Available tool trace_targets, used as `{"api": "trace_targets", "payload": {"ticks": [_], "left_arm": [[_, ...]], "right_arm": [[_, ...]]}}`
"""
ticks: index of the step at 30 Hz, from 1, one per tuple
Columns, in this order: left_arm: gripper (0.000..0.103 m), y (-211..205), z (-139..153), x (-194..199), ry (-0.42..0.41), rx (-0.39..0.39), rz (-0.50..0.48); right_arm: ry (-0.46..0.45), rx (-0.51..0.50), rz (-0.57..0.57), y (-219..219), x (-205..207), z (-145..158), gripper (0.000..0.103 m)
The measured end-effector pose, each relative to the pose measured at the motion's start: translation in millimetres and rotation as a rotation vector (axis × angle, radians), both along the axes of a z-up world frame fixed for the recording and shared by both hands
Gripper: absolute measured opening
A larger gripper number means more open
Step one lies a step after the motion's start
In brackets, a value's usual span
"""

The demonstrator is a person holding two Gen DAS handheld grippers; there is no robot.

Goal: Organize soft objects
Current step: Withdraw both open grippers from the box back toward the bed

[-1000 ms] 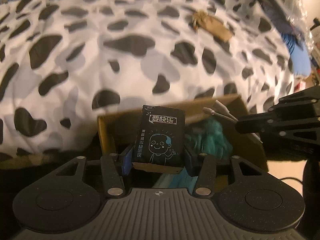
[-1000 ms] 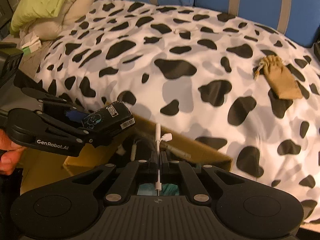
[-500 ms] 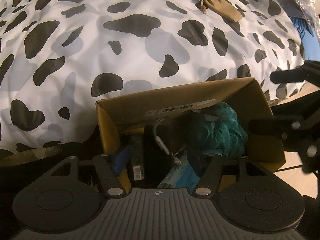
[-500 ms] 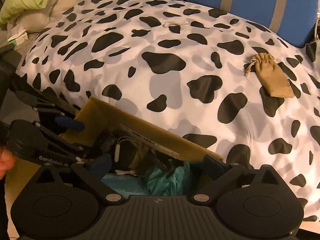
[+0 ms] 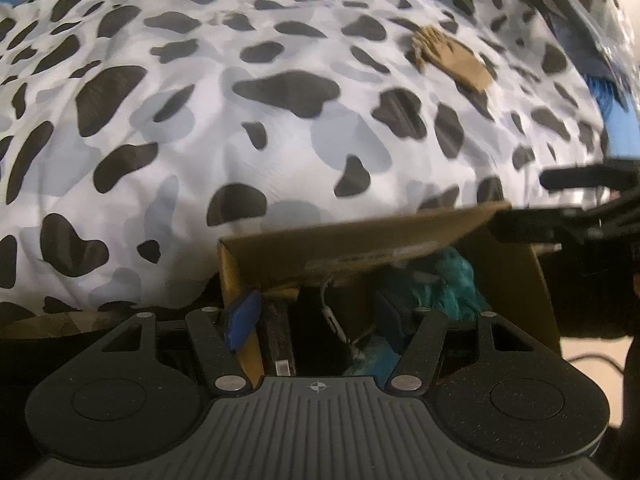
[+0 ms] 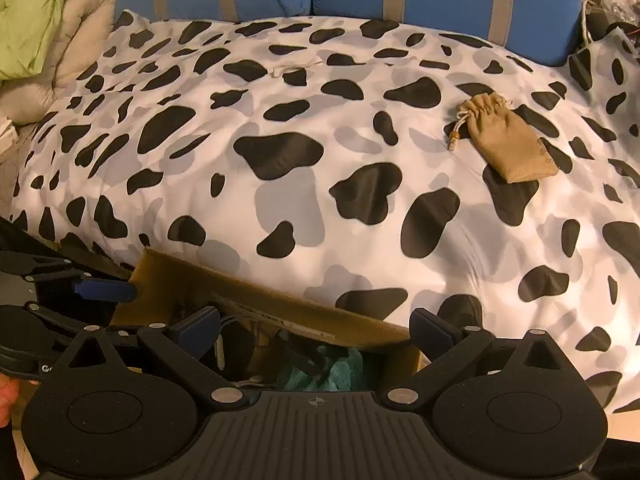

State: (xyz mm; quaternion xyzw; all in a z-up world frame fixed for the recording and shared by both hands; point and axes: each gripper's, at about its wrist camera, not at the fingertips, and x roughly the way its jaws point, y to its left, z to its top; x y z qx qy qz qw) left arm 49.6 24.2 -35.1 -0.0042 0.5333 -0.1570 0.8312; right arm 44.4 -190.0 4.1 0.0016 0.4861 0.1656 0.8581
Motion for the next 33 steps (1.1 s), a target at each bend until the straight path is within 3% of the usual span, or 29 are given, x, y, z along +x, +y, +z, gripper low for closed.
{"api": "trace_targets", "payload": {"ticks": [5,12,21,33], "left_arm": [[0.062,4,10,7,-0.014,-0.042,0.055],[0.062,-2,15,2,-0.05,-0.026,0.022],[0.062,1,20,8,-0.046,-0.055,0.05],[0.062,-5,41,53,-0.139,-0.042,0.011]], "right_arm": [[-0.015,-0.022,-0.022,-6,3,1,0.103],[-0.016,-0.005,-0.08,-17,8,2,0.103],[-0.052,-0.027,-0.087,-17,11,7,0.103],[-0.137,-0.054,-0.113,-36,42,16,0.103]]}}
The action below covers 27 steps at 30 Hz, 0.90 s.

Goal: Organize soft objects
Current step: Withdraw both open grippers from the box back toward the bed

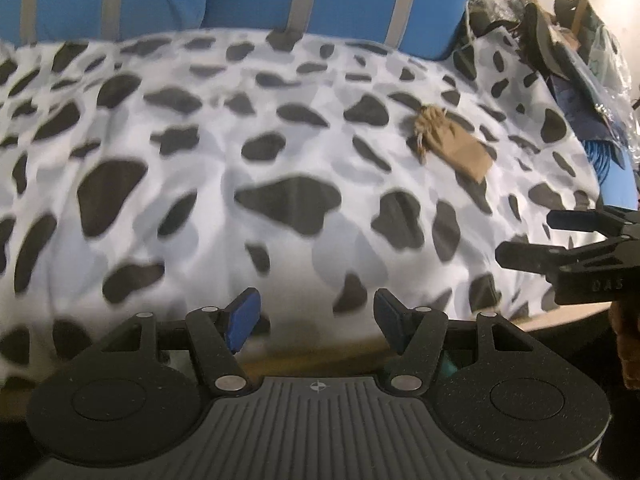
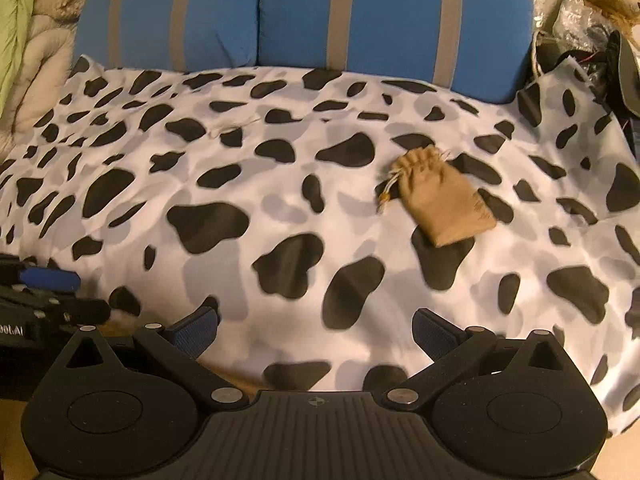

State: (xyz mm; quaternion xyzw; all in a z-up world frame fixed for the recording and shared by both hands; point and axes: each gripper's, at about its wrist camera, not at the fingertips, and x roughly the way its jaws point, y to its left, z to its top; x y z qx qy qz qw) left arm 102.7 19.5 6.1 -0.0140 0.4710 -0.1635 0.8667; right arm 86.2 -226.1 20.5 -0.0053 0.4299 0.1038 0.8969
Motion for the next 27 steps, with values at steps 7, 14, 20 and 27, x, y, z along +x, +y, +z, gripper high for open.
{"api": "trace_targets", "payload": {"ticks": [7,14,20,27], "left_arm": [[0.062,2,-10,21,-0.048,0.048,0.011],[0.062,4,-10,49,-0.08,0.054,-0.006],[0.062,8,-10,75,-0.072,0.02,0.016],[0.062,7,-10,94,-0.064,-0.004,0.023]], "right_arm": [[-0.059,-0.028,0.0,-11,24,2,0.103],[-0.069,-0.071,0.006,-20,52,-3,0.103],[-0.073,-0.116,0.038,-21,71,-10,0.103],[-0.084,-0.157,0.068,-19,87,-17,0.103]]}}
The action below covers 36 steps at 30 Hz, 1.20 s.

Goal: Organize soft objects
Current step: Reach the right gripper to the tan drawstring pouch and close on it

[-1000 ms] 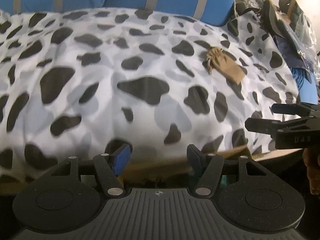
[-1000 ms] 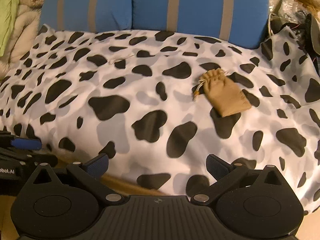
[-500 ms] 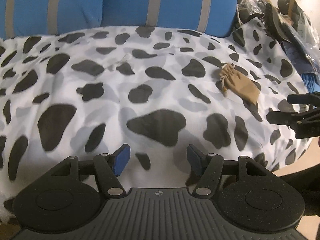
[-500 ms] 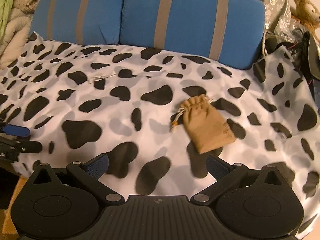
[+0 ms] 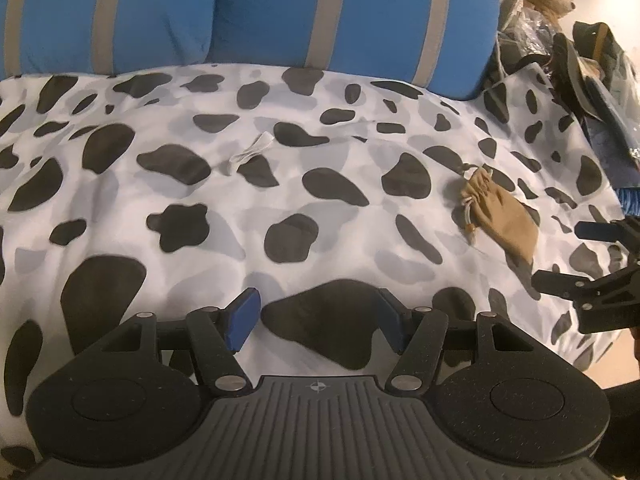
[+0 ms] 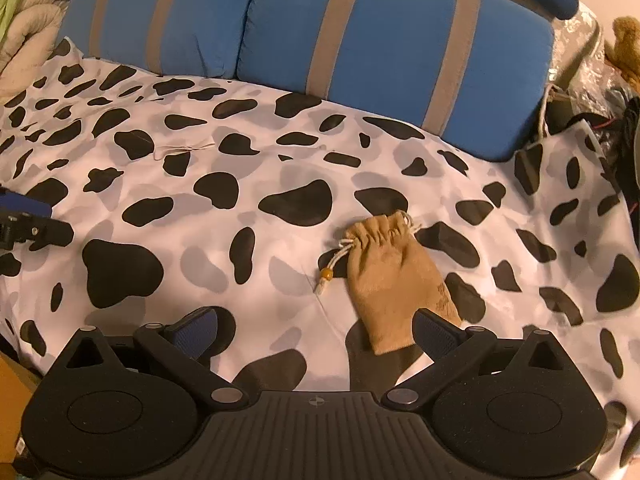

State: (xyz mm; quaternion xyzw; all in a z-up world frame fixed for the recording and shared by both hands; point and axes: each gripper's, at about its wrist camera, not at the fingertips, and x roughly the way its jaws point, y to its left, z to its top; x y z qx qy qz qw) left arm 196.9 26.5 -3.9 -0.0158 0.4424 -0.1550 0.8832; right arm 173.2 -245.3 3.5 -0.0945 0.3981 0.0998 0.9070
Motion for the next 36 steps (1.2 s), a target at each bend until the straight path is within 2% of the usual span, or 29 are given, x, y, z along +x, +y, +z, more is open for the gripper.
{"api": "trace_targets", "payload": {"ticks": [6,8,11,14,24,27,31,35,36], "left_arm": [[0.062,-5,3,8,-0.019,0.021,-0.023],[0.062,-5,2,10,-0.008,0.017,-0.021],[0.062,-6,1,13,0.005,0.014,-0.028],[0.062,-6,1,12,0.005,0.015,-0.035],[0.062,-11,4,12,0.014,0.003,-0.055],[0.062,-12,3,12,0.021,0.004,-0.058],[0.062,-13,3,12,0.024,-0.001,-0.064],[0.062,-12,2,13,0.027,0.0,-0.06],[0.062,-12,2,13,0.03,-0.002,-0.058]], "right_arm": [[-0.01,-0.049,0.018,2,13,-7,0.102],[-0.006,-0.066,0.016,2,18,-10,0.097],[-0.001,-0.09,0.015,4,25,-14,0.096],[0.009,-0.112,0.013,4,34,-19,0.091],[0.03,-0.309,0.012,6,58,-52,0.078],[0.046,-0.383,0.033,10,62,-69,0.077],[0.017,-0.442,0.053,15,65,-82,0.071],[-0.002,-0.477,0.033,19,71,-81,0.05],[-0.005,-0.488,0.032,20,73,-82,0.049]]}}
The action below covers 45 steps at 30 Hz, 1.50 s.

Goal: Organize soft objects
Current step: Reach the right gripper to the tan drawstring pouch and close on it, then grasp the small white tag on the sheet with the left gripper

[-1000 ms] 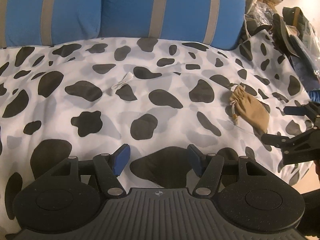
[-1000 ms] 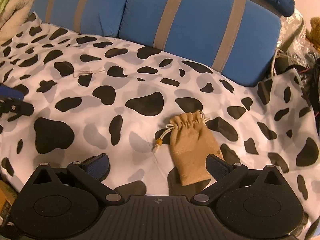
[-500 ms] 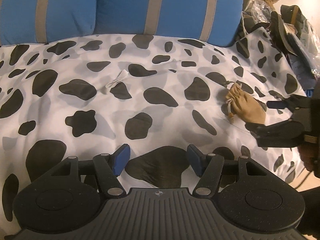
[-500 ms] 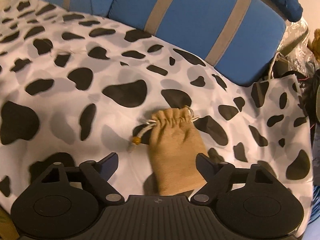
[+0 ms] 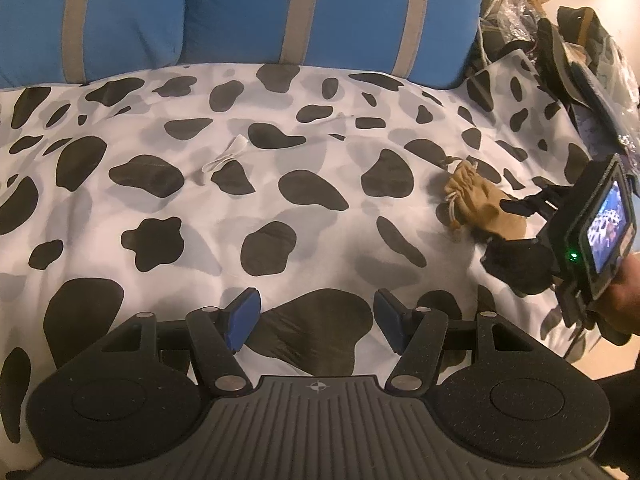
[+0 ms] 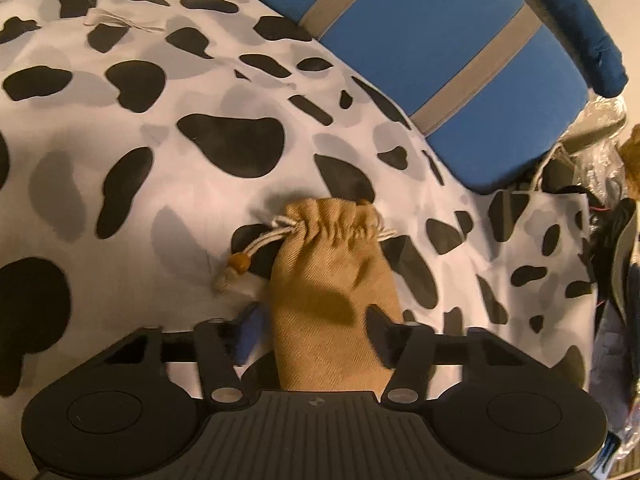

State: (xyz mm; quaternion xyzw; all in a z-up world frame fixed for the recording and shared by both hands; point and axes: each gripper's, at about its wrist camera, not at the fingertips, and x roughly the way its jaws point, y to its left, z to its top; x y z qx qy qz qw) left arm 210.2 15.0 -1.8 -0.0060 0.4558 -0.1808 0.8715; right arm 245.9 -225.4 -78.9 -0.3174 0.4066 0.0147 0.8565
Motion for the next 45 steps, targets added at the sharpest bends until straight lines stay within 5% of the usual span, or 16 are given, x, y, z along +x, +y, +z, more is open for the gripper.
{"api": "trace_targets", "payload": {"ticks": [5,6,20,30,45], "left_arm": [[0.062,1,-1,0,0.003,-0.001,-0.005],[0.062,0,-1,0,0.002,-0.001,-0.008],[0.062,-4,-2,6,-0.12,0.068,0.011],[0.062,-6,-20,58,-0.276,0.23,0.01],[0.056,-5,-62,128,-0.26,0.394,-0.012]], "right_arm": [[0.019,-0.041,0.042,7,2,-7,0.006],[0.022,-0.049,0.05,9,1,-7,0.004],[0.029,0.154,0.085,8,-36,45,0.003],[0.084,0.406,0.017,-10,-50,78,0.003],[0.141,0.567,-0.068,-30,-56,87,0.003]]}}
